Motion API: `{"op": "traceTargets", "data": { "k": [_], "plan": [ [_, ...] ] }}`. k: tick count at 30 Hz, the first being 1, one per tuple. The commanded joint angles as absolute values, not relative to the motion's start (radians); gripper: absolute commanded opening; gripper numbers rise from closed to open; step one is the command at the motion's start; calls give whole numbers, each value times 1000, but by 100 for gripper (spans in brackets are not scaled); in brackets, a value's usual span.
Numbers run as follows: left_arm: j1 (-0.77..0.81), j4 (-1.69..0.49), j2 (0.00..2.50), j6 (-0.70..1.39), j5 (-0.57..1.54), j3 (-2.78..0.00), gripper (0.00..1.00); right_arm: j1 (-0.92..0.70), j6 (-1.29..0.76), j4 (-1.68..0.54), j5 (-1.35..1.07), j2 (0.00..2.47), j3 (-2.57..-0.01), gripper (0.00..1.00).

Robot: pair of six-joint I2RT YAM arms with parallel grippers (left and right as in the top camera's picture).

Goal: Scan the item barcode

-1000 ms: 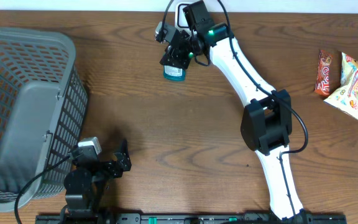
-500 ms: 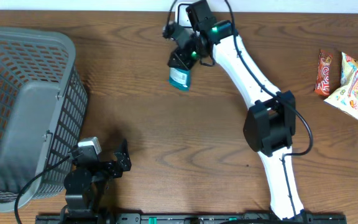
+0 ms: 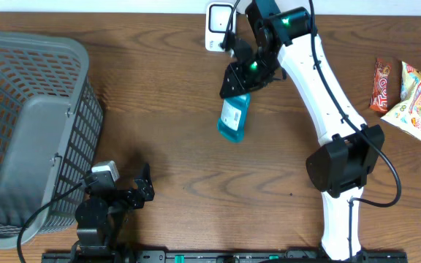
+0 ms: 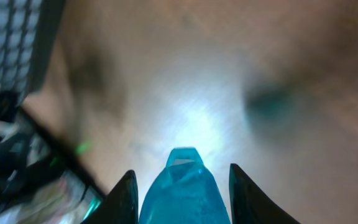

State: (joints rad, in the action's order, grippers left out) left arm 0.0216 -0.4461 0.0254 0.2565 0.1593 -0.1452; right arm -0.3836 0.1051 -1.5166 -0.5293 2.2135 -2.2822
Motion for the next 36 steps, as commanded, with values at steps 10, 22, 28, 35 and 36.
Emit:
{"op": "traceTargets", "data": {
  "k": [10, 22, 28, 35, 36],
  "plan": [
    [24, -462, 25, 244, 171, -131, 98, -383, 191, -1552, -460, 2196, -2293, 1],
    [24, -462, 25, 244, 171, -131, 98, -495, -147, -1202, 304, 2196, -2293, 1],
    [24, -462, 25, 244, 171, -131, 98, -518, -35, -892, 477, 2221, -2293, 1],
    [24, -462, 25, 244, 171, -131, 98, -532, 182, -525, 687, 2329, -2293, 1],
    [24, -462, 25, 244, 171, -131, 98, -536, 217, -476, 712, 2353, -2293, 1]
  ]
}}
